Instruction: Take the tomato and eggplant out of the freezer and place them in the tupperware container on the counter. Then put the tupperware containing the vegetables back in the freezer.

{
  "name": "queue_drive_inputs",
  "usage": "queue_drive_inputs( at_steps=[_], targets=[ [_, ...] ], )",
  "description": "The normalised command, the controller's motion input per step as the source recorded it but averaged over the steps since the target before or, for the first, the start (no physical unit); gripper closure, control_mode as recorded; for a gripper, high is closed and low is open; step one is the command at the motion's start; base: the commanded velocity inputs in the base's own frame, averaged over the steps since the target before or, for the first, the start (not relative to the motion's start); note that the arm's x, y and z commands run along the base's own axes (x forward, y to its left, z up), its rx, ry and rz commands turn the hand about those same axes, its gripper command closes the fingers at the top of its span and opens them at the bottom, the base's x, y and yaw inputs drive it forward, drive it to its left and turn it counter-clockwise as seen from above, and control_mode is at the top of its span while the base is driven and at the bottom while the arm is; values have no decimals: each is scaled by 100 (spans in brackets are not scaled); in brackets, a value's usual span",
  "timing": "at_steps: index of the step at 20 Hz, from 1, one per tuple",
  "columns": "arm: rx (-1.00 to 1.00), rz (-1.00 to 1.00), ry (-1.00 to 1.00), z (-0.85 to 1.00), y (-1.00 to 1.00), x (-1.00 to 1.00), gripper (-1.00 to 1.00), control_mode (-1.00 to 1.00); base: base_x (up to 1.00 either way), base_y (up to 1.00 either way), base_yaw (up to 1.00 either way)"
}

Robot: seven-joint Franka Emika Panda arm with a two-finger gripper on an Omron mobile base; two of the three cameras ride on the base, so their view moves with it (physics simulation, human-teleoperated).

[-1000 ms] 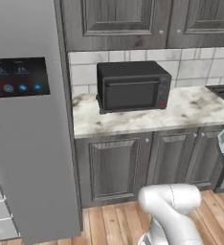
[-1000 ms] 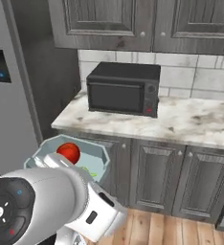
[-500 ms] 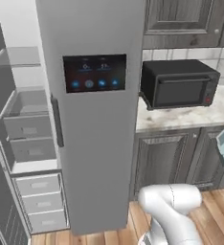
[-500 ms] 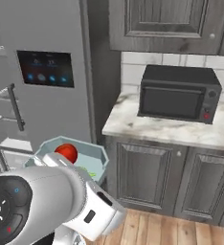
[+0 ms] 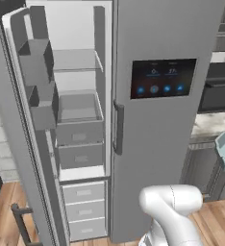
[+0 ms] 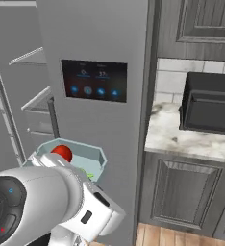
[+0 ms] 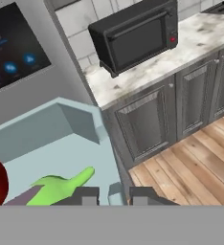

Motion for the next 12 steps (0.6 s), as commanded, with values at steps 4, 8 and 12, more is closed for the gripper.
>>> queue_drive_inputs(
  at_steps=[4, 8, 12],
  targets=[
    [0, 0, 0, 0, 0, 0, 100, 100, 44, 39, 0],
    [0, 0, 0, 0, 0, 0, 100, 100, 20, 52, 0],
    [0, 0, 0, 0, 0, 0, 100, 100, 36, 54, 0]
  ],
)
